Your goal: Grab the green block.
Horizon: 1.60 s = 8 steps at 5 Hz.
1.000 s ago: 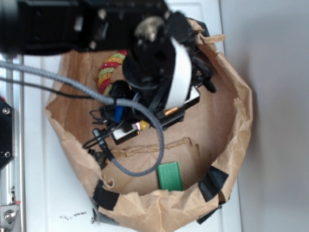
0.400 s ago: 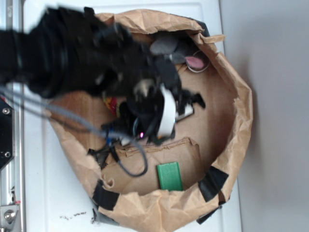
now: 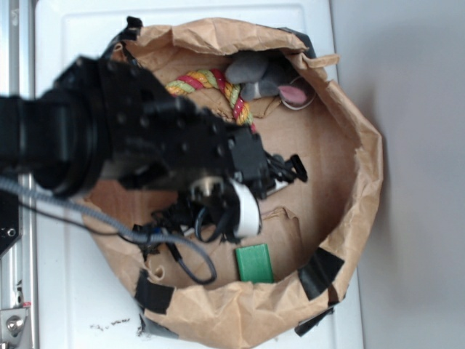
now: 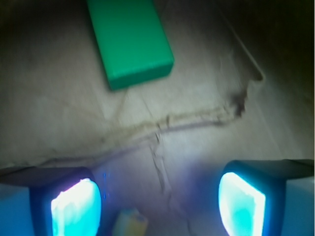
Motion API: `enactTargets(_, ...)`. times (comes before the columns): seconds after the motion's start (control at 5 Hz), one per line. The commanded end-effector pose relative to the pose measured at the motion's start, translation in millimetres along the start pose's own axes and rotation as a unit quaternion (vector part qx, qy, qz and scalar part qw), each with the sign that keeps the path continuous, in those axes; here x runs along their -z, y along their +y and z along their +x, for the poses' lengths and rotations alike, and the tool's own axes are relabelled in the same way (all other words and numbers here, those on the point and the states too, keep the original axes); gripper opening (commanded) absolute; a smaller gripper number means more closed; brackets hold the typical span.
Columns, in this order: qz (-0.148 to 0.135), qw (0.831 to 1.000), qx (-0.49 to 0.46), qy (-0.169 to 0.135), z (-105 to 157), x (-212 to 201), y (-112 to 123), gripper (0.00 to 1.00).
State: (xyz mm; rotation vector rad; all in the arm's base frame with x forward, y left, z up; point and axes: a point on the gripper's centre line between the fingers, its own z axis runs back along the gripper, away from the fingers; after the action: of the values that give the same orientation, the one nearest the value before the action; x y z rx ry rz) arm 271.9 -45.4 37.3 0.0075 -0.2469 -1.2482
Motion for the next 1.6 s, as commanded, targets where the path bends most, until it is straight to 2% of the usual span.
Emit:
enactTargets(0.0, -0.026, 0.999, 0.02, -0.002, 48, 4, -7, 1.0)
enactTargets(0.2, -0.049, 0.999, 0.016, -0.004, 55, 11, -2, 1.0)
enactTargets(0.6, -0.022, 0.999, 0.016, -0.021, 59, 21, 7, 1.0)
enactTargets(0.8, -0.018, 0.998, 0.037, -0.044, 53, 19, 16, 1.0)
enactTargets(1.0, -0.035, 0.995, 0.074, -0.062, 45, 18, 20, 1.0)
enactTargets(1.2, -0.056, 0.992, 0.087, -0.072, 40, 21, 24, 0.82)
enactTargets(1.4, -0.055, 0.993, 0.08, -0.072, 40, 20, 26, 0.0)
